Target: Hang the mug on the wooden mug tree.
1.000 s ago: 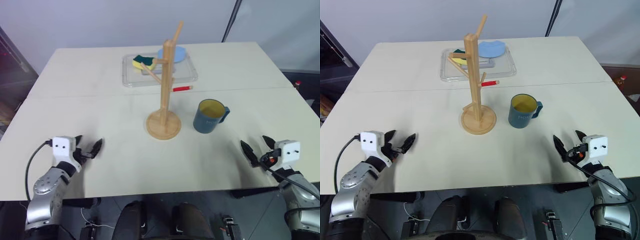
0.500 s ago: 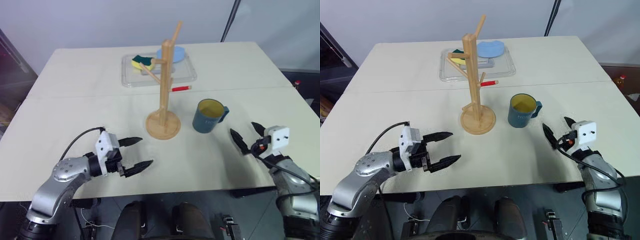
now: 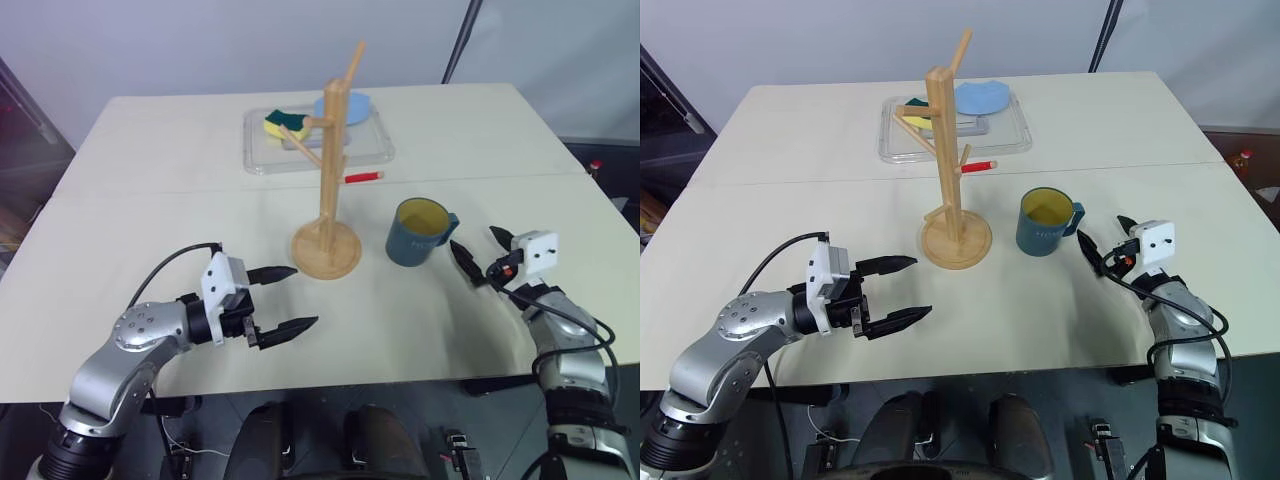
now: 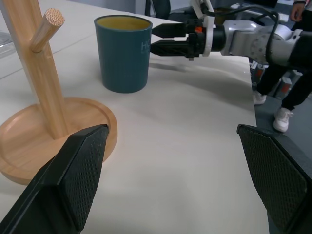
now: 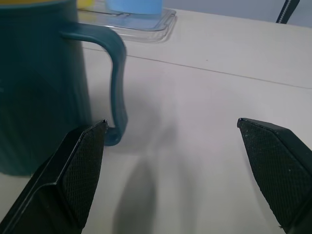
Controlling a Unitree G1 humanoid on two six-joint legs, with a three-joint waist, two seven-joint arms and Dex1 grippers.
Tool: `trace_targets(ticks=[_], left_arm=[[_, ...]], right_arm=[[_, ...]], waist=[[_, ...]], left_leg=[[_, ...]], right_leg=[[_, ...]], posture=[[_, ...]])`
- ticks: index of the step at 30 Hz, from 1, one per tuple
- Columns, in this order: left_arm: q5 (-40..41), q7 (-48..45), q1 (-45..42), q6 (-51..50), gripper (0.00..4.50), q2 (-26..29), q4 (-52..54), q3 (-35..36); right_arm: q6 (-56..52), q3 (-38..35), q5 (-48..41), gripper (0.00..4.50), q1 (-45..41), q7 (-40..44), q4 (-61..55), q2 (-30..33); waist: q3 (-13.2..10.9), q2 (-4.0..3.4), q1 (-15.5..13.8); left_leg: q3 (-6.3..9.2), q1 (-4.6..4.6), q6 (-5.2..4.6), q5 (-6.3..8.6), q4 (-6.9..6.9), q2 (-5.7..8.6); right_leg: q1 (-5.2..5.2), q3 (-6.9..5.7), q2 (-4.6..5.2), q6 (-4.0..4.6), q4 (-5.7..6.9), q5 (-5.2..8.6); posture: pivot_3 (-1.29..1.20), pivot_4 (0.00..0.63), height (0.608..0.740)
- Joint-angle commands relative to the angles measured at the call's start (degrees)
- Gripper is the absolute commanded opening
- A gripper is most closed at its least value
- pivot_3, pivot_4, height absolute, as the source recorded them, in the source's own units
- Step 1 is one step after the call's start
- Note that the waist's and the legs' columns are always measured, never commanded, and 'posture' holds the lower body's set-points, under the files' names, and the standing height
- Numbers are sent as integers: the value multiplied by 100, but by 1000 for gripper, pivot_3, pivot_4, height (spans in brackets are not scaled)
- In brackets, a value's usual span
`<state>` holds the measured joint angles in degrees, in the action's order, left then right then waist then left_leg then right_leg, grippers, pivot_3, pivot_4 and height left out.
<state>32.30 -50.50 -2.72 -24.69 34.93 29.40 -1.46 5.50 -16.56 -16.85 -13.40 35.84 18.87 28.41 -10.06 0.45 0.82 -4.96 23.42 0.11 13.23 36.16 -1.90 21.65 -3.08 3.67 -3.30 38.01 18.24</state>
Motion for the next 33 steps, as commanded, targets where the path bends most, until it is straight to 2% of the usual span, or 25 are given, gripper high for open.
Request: trace_targets(ticks=[1, 23, 33], left_arm=[[18, 22, 3, 48, 4500, 29, 176, 46], [-3, 98, -80, -2, 4500, 65, 196, 18], [0, 105, -129, -4, 4500, 70, 159, 15]], right_arm=[[167, 46, 32, 4432, -211, 52, -34, 47], [211, 461, 234, 4432, -968, 1, 600, -117], [455, 521, 242, 4432, -1385, 384, 1298, -94]], waist=[[0, 0, -1], [0, 0, 1], [0, 0, 5]], left_leg=[[0, 0, 0, 0, 0, 0], [0, -1, 1, 0, 2, 0], [0, -1, 1, -1, 2, 0]], right_leg=[[0, 0, 0, 0, 0, 0], [-1, 0, 0, -1, 1, -1], [-2, 0, 0, -1, 1, -1]], posture=[[0, 150, 740], [0, 150, 740], [0, 150, 740]])
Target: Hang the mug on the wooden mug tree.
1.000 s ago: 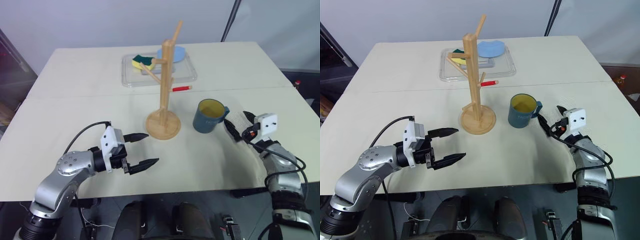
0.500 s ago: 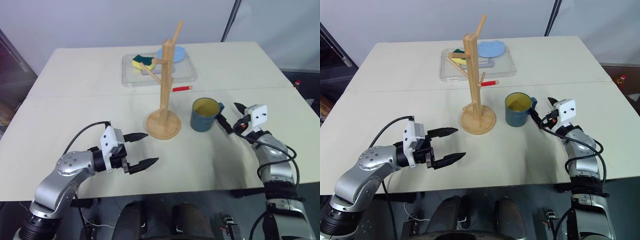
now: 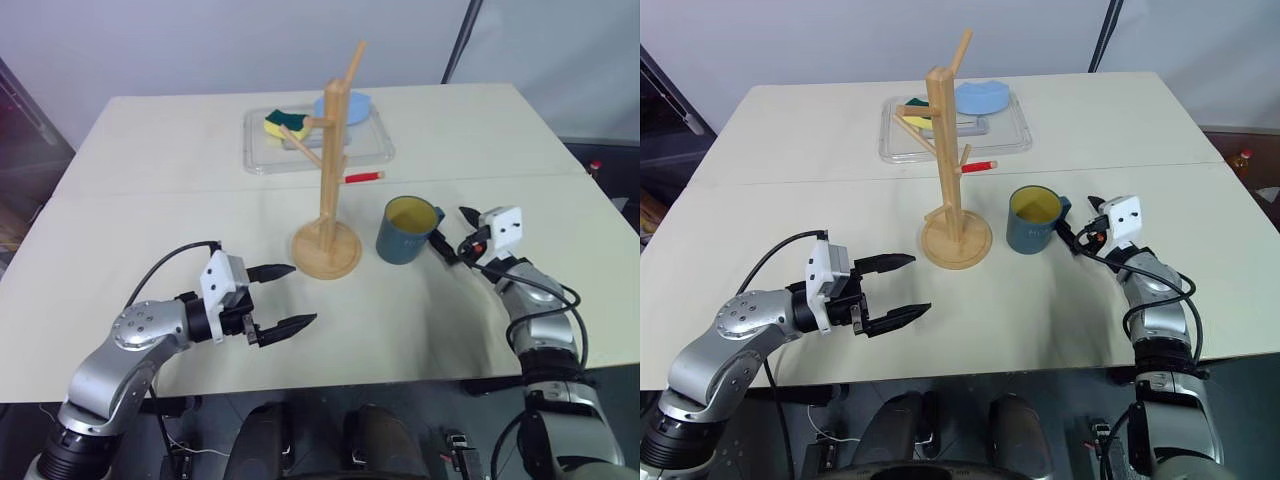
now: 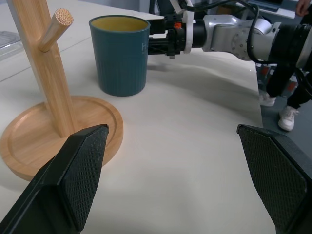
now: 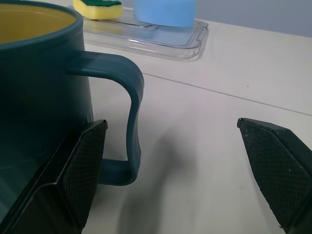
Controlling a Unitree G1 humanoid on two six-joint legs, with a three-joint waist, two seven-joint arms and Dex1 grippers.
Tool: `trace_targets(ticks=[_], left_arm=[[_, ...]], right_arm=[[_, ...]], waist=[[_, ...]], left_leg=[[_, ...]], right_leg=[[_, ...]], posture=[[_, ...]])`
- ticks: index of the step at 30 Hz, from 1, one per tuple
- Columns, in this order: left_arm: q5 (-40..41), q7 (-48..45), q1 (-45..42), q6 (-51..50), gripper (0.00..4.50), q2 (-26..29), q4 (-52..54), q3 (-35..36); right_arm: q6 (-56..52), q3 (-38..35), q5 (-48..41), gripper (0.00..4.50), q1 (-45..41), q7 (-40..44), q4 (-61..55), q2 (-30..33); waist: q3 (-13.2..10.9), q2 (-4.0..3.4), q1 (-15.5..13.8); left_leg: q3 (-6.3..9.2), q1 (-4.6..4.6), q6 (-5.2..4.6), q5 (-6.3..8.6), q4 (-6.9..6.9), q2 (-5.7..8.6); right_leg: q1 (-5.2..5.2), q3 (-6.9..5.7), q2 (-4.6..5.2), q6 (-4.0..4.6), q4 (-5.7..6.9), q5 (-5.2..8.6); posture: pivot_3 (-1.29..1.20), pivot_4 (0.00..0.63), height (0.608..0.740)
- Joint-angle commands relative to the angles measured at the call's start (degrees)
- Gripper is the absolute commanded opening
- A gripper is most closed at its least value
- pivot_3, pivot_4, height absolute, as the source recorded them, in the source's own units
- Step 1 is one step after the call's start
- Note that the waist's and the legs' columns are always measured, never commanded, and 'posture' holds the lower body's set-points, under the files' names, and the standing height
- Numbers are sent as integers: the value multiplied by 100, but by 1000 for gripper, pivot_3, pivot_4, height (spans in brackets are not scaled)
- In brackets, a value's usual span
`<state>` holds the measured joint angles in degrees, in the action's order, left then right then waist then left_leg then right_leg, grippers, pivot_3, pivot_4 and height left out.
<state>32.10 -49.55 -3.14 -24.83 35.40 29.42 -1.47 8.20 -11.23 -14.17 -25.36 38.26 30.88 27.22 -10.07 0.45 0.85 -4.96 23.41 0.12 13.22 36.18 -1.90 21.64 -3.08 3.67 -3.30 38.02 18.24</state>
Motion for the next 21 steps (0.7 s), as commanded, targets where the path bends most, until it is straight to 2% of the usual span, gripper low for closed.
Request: trace_targets(ticks=[1, 6, 9, 16, 21], left_arm=[[18, 10, -95, 11, 4500, 21, 148, 15], [9, 29, -89, 11, 4500, 18, 153, 20], [-3, 43, -59, 17, 4500, 22, 177, 31], [-7, 33, -34, 26, 4500, 53, 162, 72], [0, 19, -15, 40, 4500, 80, 134, 107]], right_arm=[[215, -3, -25, 4432, -233, 181, 169, 20], [283, 50, -37, 4432, -432, 368, 487, -23], [328, 36, -101, 3630, -512, 527, 635, -49], [339, -42, -296, 39, -443, 879, 615, -120], [335, -69, -345, 39, -240, 834, 179, -105]], waist=[[0, 0, 2], [0, 0, 7], [0, 0, 3], [0, 0, 2], [-1, -1, 1]], left_leg=[[0, 0, 0, 0, 0, 0], [0, -1, 0, 0, 0, 0], [0, -1, 0, 0, 0, 0], [0, -1, 0, 0, 0, 0], [1, 0, 0, 0, 0, 0]], right_leg=[[0, 0, 0, 0, 0, 0], [0, 0, 0, 0, 1, 0], [0, 0, 0, 0, 1, 0], [-1, 0, 0, 0, 1, 0], [-1, 0, 0, 0, 0, 0]], posture=[[0, 150, 740], [0, 150, 740], [0, 150, 740], [0, 150, 740], [0, 150, 740]])
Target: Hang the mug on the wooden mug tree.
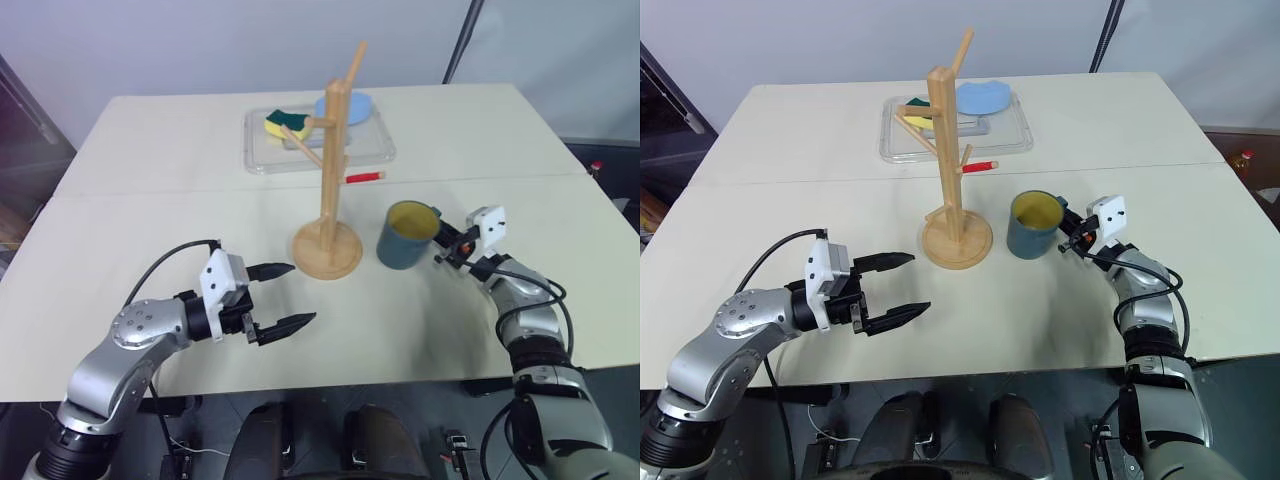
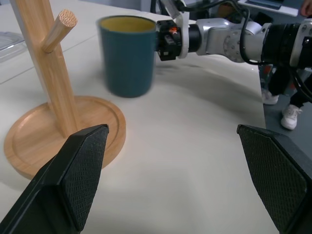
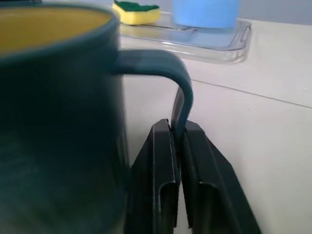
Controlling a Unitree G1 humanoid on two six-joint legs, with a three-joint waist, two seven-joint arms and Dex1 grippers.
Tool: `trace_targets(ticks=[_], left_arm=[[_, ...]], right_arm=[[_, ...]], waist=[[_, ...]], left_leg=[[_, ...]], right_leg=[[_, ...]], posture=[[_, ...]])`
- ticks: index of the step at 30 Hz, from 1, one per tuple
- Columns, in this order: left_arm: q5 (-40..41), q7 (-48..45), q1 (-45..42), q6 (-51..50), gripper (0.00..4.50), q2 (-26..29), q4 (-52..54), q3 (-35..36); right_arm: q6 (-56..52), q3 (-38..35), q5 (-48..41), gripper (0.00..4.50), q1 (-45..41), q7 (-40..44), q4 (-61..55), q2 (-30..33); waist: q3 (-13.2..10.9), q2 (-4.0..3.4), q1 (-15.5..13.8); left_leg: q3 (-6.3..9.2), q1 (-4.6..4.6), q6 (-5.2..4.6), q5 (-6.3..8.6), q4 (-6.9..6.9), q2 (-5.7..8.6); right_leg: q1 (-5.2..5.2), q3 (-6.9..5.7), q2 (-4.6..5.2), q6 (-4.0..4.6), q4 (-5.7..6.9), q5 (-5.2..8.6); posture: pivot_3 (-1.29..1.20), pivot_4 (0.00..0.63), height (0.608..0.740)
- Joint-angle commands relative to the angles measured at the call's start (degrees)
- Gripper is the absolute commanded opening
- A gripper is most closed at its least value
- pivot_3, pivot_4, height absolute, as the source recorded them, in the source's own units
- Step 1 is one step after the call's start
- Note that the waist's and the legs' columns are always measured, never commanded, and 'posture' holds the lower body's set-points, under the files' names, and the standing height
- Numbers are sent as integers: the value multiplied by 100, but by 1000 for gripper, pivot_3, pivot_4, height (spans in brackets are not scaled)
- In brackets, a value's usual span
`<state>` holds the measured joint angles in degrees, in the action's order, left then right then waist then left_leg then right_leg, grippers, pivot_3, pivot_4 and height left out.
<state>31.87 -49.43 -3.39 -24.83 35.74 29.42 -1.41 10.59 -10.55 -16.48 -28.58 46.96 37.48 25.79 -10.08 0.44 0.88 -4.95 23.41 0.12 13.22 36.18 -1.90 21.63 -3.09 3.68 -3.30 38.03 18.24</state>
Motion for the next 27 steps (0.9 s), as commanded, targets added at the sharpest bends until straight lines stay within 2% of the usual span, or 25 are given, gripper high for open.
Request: trace_targets(ticks=[1, 3, 9, 13, 19, 27], left_arm=[[24, 5, 17, 43, 4500, 48, 133, 108], [27, 20, 43, 53, 4500, 50, 125, 146], [224, 54, 34, 51, 4500, 11, -16, 457], [270, -23, -95, 62, 4500, 18, -146, 474], [394, -110, -387, 35, 4500, -39, -254, 481], [998, 17, -736, -344, 4500, 66, -3, 800]], right_arm=[[88, -142, -114, 39, 134, -67, -594, 54], [53, -155, -73, 39, 341, -152, -1054, 165], [-280, 24, 369, 39, 1300, -140, -3759, 1059], [-828, 162, 446, 39, 1429, -157, -4984, 1468], [-1480, 373, 499, 39, 916, -143, -5481, 1768], [-1598, 712, 653, 39, 194, 155, -5166, 1960]], waist=[[0, 0, -2], [0, -1, -3], [-11, -16, -16], [-12, -14, 10], [-16, -7, -24], [-23, 4, -10]], left_leg=[[0, 0, 0, 0, 0, 0], [0, 0, 0, 0, 0, 0], [2, 5, 0, 1, 0, 0], [1, -2, 4, -1, -3, -6], [1, 3, 3, -1, 1, -2], [1, 5, 2, -1, 0, -2]], right_leg=[[0, 0, 0, 0, 0, 0], [0, 0, 1, 0, 0, 0], [4, 0, 4, 0, -1, 0], [3, 0, -3, 0, 0, 0], [3, 0, 0, 0, -3, 0], [5, -1, 0, 0, -3, 1]], posture=[[0, 150, 740], [0, 150, 740], [0, 150, 740], [0, 150, 740], [0, 150, 740], [0, 150, 740]])
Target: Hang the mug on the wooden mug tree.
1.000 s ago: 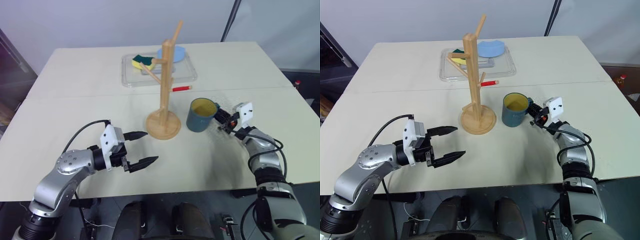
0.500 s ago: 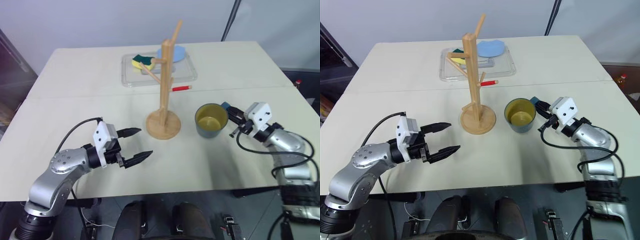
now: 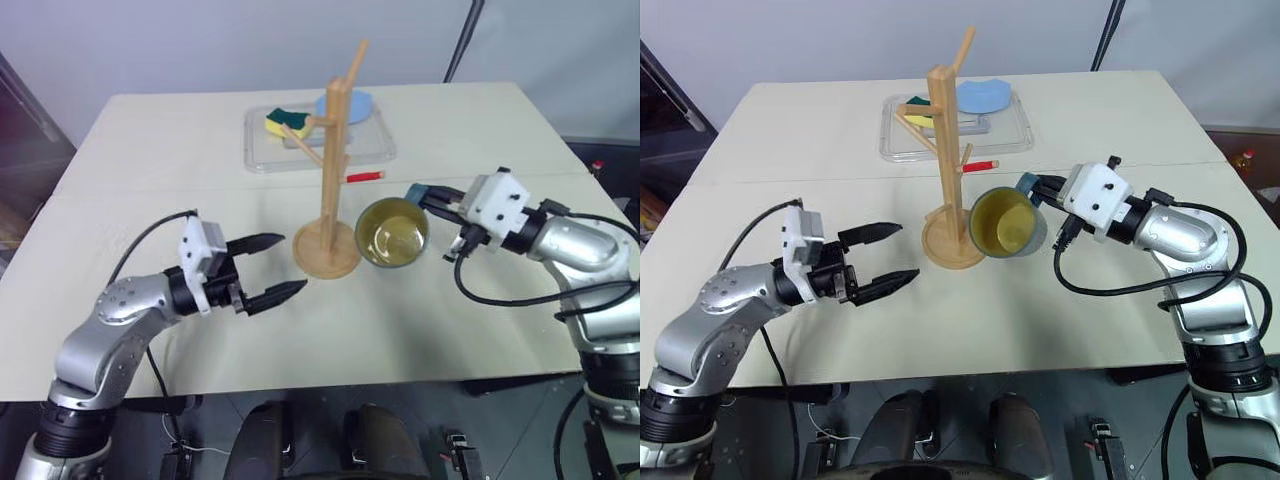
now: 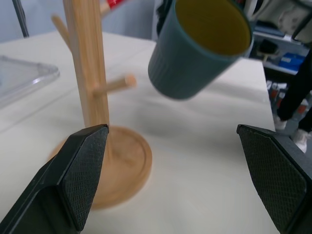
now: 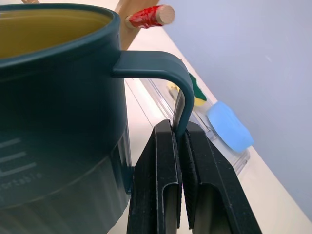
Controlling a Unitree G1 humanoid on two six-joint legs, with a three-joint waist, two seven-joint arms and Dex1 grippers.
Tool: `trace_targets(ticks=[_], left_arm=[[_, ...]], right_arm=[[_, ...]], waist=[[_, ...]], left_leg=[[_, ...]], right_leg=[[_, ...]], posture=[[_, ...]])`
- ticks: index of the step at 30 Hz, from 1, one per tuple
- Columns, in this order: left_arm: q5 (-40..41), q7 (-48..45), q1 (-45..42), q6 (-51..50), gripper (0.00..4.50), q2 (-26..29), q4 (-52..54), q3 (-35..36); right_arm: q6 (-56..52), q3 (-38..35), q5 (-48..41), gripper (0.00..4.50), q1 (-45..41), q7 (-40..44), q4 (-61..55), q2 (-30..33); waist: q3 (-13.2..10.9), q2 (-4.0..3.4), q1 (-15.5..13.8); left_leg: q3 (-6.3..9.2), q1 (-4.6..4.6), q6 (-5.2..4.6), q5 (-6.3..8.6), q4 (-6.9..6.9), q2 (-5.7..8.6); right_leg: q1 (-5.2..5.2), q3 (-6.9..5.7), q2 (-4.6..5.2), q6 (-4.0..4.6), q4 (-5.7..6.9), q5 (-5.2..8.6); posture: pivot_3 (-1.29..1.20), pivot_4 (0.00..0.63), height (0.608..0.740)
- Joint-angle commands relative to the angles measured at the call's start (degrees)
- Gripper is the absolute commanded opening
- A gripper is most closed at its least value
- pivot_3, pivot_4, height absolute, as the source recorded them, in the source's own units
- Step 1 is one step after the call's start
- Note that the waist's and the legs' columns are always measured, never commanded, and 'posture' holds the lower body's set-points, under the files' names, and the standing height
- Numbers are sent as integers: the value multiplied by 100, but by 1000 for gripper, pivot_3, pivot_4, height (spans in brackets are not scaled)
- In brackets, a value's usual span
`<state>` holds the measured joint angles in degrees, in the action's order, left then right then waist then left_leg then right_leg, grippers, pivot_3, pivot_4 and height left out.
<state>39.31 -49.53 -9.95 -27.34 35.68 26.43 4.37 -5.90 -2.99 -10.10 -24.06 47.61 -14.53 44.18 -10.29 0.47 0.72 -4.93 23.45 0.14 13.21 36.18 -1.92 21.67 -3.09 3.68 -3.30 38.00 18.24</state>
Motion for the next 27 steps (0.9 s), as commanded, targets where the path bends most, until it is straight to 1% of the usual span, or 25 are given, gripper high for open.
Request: trace_targets(ticks=[1, 14, 22, 27], left_arm=[[309, 37, -89, -134, 4500, 95, 332, 259], [587, 104, -159, -301, 4500, 290, 530, 404], [734, 122, -281, -346, 4500, 378, 475, 581], [813, 170, -308, -359, 4500, 372, 458, 674]], right_arm=[[55, -25, 19, 39, -334, 122, 87, 125], [42, 377, 237, 39, -1366, 555, 451, 196], [14, 670, 435, 39, -1757, 618, 620, 105], [99, 819, 594, 39, -1821, 634, 736, 51]], waist=[[-1, 2, 4], [-4, 4, 2], [-5, 6, 10], [-6, 7, 6]], left_leg=[[0, 0, 0, 0, 0, 0], [0, 0, 0, 0, 1, 0], [0, 0, 0, 0, 1, 0], [0, 0, 0, 0, 2, 0]], right_leg=[[0, 0, 0, 0, 0, 0], [0, -1, 0, 0, 1, 0], [0, -1, 0, 0, 1, 0], [0, -1, 0, 0, 1, 0]], posture=[[0, 150, 740], [0, 150, 740], [0, 150, 740], [0, 150, 740]])
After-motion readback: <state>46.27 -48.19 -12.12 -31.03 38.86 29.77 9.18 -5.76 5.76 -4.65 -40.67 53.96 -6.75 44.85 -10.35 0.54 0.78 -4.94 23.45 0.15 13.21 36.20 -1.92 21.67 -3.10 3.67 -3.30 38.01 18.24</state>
